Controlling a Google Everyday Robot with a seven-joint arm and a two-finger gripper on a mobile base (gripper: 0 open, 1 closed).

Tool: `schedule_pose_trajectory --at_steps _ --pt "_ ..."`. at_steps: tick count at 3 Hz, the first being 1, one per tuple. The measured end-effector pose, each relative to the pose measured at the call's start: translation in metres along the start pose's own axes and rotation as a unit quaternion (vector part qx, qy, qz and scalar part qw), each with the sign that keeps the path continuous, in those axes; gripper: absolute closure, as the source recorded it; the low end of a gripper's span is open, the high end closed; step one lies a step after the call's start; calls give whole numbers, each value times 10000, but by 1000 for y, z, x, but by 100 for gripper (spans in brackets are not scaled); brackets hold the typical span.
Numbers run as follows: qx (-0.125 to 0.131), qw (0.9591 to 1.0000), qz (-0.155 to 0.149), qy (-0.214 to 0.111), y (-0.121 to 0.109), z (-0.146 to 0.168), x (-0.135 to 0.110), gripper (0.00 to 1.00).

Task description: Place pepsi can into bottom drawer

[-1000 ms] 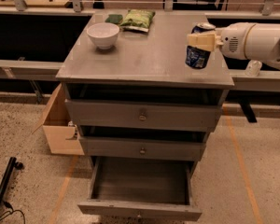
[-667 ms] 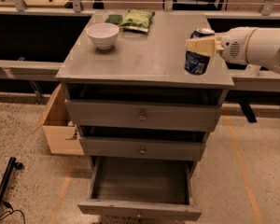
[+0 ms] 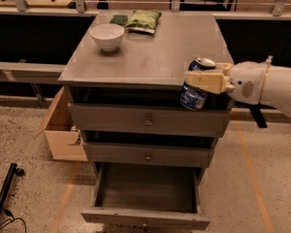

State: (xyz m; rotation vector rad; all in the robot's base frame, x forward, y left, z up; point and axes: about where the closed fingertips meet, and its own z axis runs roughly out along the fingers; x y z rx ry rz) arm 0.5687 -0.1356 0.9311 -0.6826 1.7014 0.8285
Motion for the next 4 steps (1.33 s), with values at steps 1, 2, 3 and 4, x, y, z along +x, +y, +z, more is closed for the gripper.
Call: schedule_pose_trajectory --at_steps 1,2,3,4 --pt "-364 9978 -537 -147 50 14 43 100" --pt "-154 9930 -1150 -239 61 32 75 100" --pt "-157 9930 -1144 -238 61 32 75 100" --pt "-249 9930 -1119 -281 68 44 97 100"
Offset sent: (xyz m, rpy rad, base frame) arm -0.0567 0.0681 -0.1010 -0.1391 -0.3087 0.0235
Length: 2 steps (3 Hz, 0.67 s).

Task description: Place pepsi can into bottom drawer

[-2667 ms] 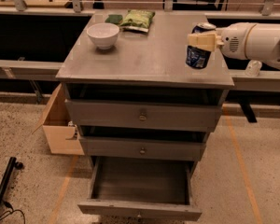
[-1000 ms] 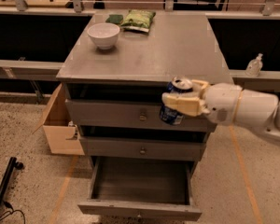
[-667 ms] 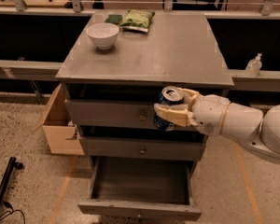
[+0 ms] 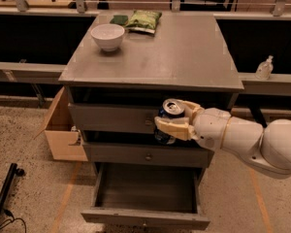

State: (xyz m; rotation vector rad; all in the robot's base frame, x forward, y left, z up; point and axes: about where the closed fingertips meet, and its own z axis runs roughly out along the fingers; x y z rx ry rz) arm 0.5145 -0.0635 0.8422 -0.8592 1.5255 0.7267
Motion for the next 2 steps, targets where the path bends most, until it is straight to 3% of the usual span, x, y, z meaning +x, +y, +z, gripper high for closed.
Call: schedule_pose_trajectory --at_steps 1,2 --pt "-170 9997 -141 -89 17 18 29 100" --pt "-454 9972 -553 -193 29 36 78 100"
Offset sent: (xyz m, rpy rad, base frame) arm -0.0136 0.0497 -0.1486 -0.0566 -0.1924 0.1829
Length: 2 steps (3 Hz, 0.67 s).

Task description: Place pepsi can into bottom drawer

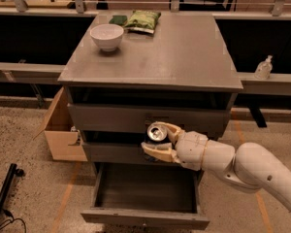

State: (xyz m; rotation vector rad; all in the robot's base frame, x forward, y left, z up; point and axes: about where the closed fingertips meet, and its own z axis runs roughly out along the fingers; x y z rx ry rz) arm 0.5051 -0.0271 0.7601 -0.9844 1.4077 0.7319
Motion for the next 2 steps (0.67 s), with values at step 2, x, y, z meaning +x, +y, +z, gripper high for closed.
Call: schedule_pose_trajectory --at_steps 2 --pt "-932 9930 -724 107 23 37 96 100"
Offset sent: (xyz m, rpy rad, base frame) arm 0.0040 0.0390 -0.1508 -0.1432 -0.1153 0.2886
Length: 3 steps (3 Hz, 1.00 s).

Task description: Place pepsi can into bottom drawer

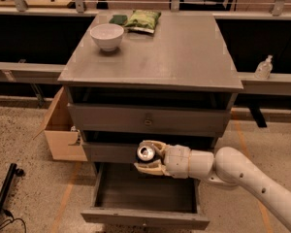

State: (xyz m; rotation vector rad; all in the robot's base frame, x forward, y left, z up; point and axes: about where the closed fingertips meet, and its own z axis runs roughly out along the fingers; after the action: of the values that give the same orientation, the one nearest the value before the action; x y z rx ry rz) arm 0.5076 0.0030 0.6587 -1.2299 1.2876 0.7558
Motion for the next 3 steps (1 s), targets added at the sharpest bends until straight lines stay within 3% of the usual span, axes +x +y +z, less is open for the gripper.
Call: schedule_pose_trajectory --at_steps 1,2,3 --pt "-1 10000 0 0 0 0 0 100" --pt "-87 9996 96 233 25 3 33 100" --pt "-405 9983 46 414 53 14 78 100"
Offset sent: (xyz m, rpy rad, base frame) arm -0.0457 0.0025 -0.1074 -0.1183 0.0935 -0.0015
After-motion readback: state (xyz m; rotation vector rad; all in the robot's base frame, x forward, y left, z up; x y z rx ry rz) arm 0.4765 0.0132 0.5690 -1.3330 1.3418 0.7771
